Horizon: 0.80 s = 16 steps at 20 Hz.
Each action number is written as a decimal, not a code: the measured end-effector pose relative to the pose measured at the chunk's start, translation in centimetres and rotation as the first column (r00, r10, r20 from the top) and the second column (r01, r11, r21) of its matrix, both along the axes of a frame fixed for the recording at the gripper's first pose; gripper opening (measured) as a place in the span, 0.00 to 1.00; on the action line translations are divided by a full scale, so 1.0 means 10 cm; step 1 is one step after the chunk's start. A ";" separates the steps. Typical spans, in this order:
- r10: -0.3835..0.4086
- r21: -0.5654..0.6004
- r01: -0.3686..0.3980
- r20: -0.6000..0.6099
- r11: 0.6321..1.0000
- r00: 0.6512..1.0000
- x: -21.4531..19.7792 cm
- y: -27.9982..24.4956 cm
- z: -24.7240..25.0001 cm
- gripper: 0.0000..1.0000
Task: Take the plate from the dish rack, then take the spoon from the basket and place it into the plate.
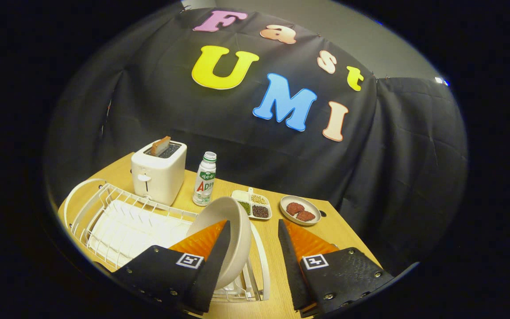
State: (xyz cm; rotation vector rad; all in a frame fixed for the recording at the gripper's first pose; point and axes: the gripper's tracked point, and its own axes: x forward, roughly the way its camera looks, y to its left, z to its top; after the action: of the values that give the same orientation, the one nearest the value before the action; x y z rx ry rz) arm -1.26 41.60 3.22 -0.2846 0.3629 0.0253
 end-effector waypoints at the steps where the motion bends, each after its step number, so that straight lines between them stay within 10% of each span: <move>1: -0.004 -0.022 0.004 -0.007 1.000 1.000 0.01 0.00 -0.02 0.67; 6: -0.013 -0.113 0.009 -0.036 0.994 0.999 0.06 0.07 -0.03 0.16; 16: -0.053 -0.397 0.040 -0.023 0.917 0.998 0.11 0.17 0.19 0.00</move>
State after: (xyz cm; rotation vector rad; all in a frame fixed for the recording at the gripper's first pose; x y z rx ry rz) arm -0.16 43.26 5.15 -0.6785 0.4066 -0.0919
